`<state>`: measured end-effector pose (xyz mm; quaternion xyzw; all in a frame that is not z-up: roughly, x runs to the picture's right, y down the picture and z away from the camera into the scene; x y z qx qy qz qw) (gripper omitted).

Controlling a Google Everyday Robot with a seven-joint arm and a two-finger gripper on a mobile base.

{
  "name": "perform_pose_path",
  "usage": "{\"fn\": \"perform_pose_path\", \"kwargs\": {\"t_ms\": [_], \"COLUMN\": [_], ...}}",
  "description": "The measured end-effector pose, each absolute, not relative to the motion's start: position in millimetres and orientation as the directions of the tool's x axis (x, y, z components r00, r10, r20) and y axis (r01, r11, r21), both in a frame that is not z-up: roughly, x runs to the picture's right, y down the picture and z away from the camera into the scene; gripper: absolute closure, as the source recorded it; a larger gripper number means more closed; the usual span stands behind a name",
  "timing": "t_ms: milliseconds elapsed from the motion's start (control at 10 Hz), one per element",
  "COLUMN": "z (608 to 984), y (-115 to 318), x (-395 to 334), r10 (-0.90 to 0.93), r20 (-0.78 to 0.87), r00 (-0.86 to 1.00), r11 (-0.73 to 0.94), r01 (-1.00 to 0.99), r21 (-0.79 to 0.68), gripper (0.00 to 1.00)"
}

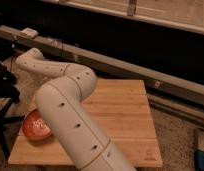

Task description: Place the bottle in the ceramic bowl

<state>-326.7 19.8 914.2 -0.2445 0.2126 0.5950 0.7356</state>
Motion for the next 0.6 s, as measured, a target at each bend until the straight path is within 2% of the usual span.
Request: {"fn": "perform_pose_path", "kwargs": {"t_ms": [600], "z": [942], "y": [40], "x": [-329], "r10": [0.733], "r20": [-0.644], "r00": [0.221], "r11": [0.205], "r01": [-0.974], "r21": [-0.102], "gripper": [0.35]}}
